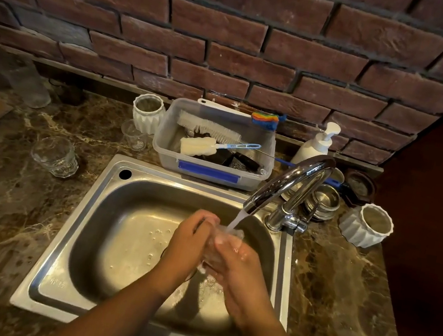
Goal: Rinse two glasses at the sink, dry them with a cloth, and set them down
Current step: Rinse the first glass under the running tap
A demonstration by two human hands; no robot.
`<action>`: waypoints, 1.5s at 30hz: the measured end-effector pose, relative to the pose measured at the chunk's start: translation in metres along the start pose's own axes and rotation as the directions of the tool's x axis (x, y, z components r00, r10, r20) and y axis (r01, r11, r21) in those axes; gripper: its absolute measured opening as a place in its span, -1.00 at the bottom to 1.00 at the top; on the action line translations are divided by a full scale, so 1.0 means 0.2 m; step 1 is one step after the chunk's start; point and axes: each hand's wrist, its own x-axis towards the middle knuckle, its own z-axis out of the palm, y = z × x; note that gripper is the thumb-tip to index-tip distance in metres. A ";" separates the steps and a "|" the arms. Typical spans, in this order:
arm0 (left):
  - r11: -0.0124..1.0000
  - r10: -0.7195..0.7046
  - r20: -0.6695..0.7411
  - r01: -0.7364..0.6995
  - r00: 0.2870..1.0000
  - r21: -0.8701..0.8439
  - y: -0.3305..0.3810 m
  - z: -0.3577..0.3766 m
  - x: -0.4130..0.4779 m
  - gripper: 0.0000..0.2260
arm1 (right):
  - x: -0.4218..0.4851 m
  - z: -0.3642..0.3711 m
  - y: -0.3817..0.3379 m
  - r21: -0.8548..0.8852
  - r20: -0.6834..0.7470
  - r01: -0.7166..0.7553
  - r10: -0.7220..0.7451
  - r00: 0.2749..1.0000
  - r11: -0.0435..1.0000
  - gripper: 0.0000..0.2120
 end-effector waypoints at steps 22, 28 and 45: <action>0.769 -0.435 0.087 0.420 0.896 -0.481 0.06 -0.07 0.01 -0.77 | 0.00 0.06 -0.06 -0.744 0.189 0.347 -0.319 0.929 0.570 -0.83; 0.962 -0.157 -0.052 0.140 0.986 -0.236 0.03 -0.05 0.03 -0.79 | 0.03 0.11 -0.08 -0.370 -0.013 0.203 -0.224 0.975 0.906 -0.81; 0.656 -0.558 0.250 0.606 0.791 -0.451 0.13 -0.10 0.06 -0.78 | 0.04 -0.01 -0.08 -0.835 0.447 0.515 -0.310 0.839 0.191 -0.79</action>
